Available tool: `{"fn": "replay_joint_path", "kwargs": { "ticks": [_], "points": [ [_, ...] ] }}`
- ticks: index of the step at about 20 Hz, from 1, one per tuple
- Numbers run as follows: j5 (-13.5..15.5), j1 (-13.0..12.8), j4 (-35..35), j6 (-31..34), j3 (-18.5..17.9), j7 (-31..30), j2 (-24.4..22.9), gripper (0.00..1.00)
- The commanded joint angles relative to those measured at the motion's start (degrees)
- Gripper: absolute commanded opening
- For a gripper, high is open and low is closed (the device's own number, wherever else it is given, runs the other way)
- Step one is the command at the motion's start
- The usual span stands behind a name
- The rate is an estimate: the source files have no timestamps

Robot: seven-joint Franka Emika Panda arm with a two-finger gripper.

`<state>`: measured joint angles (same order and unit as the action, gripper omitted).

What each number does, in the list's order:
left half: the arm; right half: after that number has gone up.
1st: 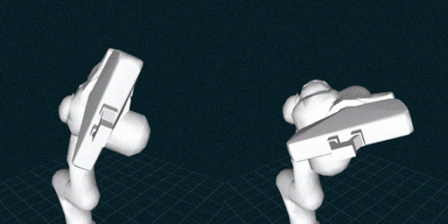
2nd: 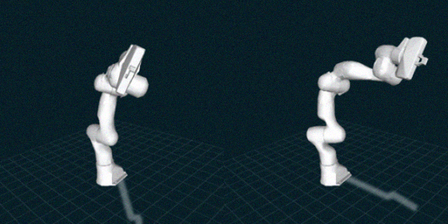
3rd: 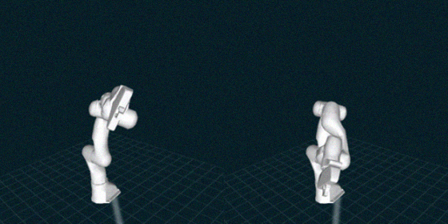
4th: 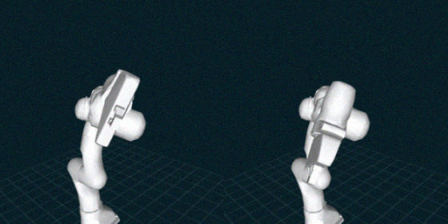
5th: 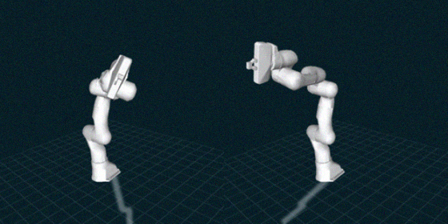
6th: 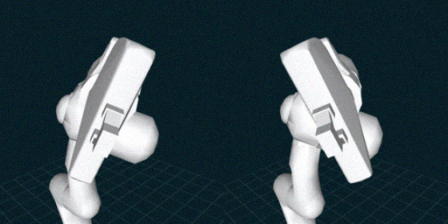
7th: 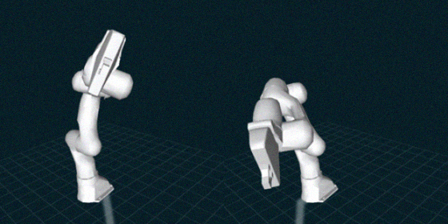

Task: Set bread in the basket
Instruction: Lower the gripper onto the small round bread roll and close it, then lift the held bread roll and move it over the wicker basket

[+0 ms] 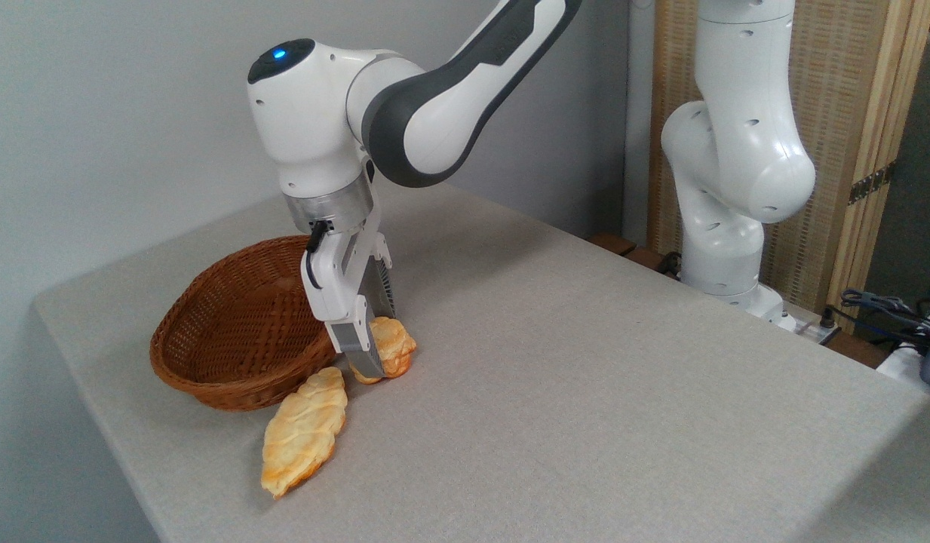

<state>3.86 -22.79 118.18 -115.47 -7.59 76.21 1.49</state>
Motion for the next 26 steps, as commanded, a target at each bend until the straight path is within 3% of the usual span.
{"fn": "replay_joint_path", "kwargs": {
  "ticks": [1, 8, 14, 18, 23, 26],
  "points": [
    [0.4, -0.3, 0.5, -0.3, -0.4, 1.0, -0.3, 0.36],
    [0.4, -0.2, 0.3, 0.3, -0.5, 1.0, -1.1, 0.37],
    [0.6, -0.1, -3.3, 7.6, -1.0, 0.2, -4.8, 0.37],
    [1.1, -0.3, -7.5, 8.2, -0.4, -11.4, -4.7, 0.40],
    [9.0, -0.3, -9.2, 0.2, 1.6, -15.3, -2.5, 0.41],
    [10.7, -0.3, -9.1, -7.1, 4.1, -15.4, 0.7, 0.42]
  ]
}}
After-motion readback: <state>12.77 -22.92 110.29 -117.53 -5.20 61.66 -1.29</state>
